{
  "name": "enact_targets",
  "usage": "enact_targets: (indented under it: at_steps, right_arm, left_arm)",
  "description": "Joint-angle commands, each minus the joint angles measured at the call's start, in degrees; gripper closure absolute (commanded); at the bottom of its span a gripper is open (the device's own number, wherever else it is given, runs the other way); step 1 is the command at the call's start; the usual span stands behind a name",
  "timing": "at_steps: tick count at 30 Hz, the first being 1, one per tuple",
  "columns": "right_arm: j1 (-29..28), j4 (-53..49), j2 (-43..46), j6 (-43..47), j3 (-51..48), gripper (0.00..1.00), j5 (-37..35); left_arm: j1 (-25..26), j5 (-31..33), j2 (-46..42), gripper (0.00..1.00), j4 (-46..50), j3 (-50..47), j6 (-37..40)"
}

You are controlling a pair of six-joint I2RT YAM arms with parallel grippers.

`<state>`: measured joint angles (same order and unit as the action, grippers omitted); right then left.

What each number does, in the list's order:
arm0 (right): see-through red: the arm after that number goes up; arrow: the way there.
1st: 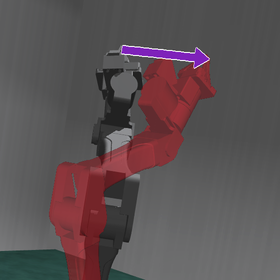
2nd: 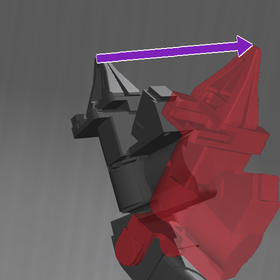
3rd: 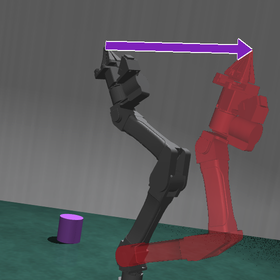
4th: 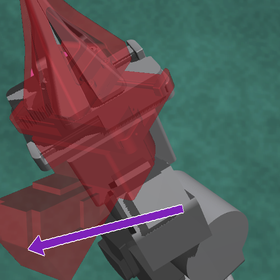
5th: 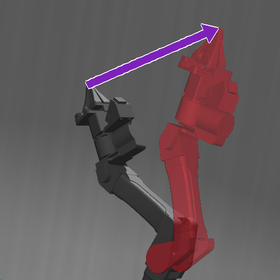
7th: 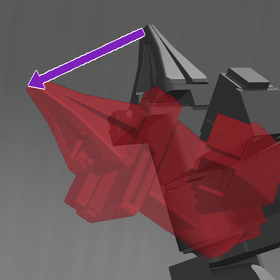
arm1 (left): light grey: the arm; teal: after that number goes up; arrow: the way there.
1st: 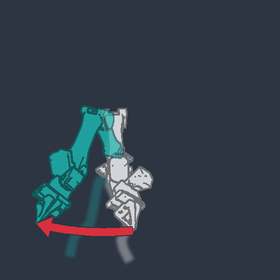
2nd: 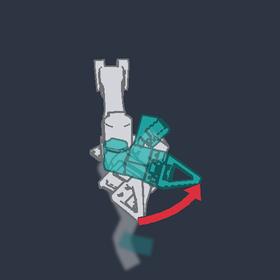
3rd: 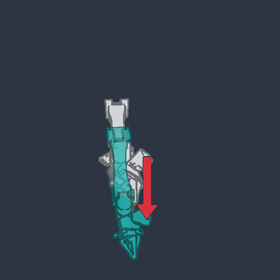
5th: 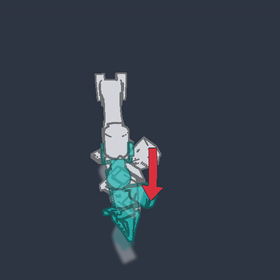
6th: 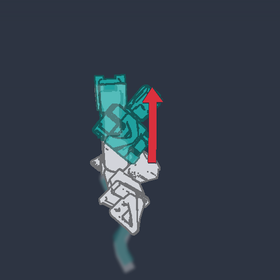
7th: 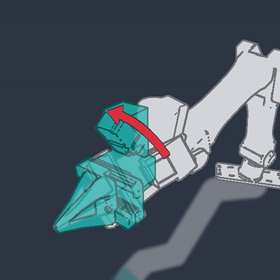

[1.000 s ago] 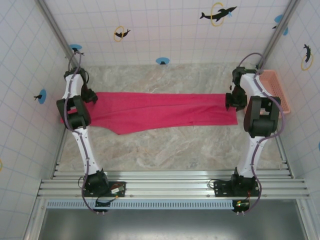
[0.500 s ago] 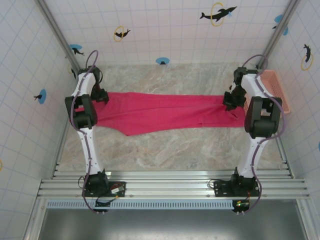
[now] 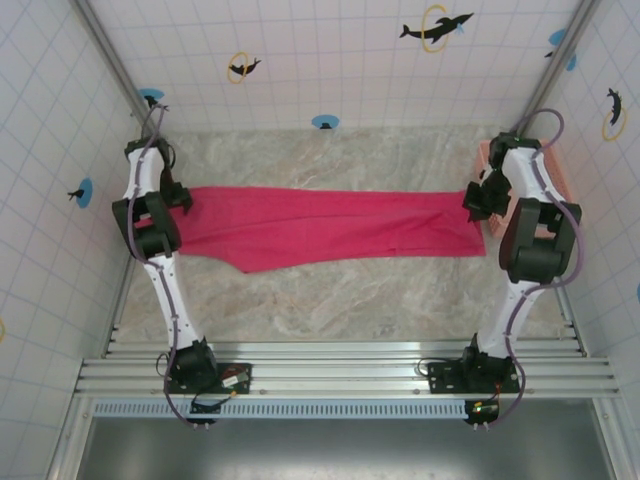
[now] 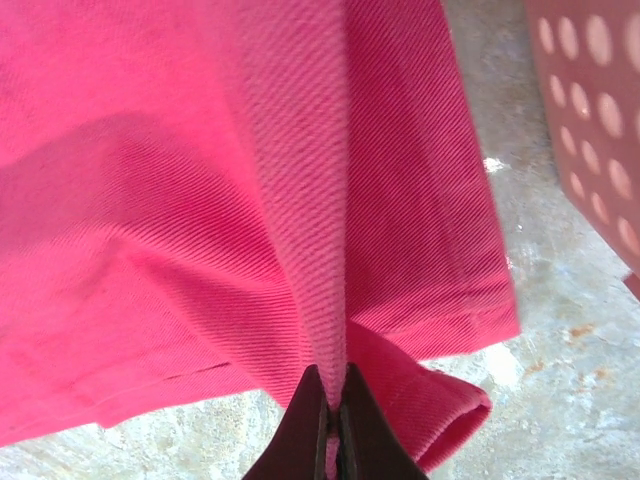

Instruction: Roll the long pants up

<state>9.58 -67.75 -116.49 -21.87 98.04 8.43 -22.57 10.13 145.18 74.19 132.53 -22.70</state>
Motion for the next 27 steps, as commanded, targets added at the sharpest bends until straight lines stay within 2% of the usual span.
enact_targets:
  at_steps: [1, 4, 8, 10, 12, 14, 17, 20, 27]
  right_arm:
    - [-0.3, -2.9, -3.4, 1.3, 4.2, 0.99, -0.6]
    - [-0.3, -3.6, -5.2, 1.4, 6.9, 1.00, -0.7]
    - [-0.9, -4.4, -8.2, 1.8, 10.4, 1.00, -0.7]
    - [-1.4, -4.9, -9.8, 2.5, 12.0, 0.97, -1.7]
    - [-2.1, -4.9, -11.6, 3.2, 14.0, 0.83, -3.3]
    - [-2.7, -5.2, -13.2, 3.6, 16.5, 0.62, -5.5]
    - [-3.4, -5.9, -12.3, 4.2, 17.9, 0.47, -8.3]
    - [-3.6, -4.0, -6.6, 4.0, 12.6, 0.44, -9.8]
    - [-3.3, 2.4, 3.8, 2.0, -6.0, 0.43, -5.6]
  left_arm:
    - [-2.3, 4.1, 4.4, 0.08, 1.3, 1.0, 1.7]
    - [-2.9, 5.7, 5.4, 0.05, 2.6, 4.1, 2.0]
    - [-4.7, 4.2, 5.9, 0.04, 2.7, 6.1, 0.9]
    - [-5.5, 4.7, 6.3, 0.04, 3.5, 7.4, 0.1]
    - [-6.3, 6.5, 6.0, 0.03, 3.7, 7.8, -0.5]
    - [-7.3, 6.5, 5.8, 0.03, 3.4, 7.7, -0.3]
    - [-7.7, 7.3, 5.6, 0.03, 3.1, 7.5, 1.1]
    - [-7.7, 7.1, 4.5, 0.03, 2.0, 5.9, 1.8]
    - [-7.2, 3.6, 0.7, 0.03, -1.4, 1.6, 2.3]
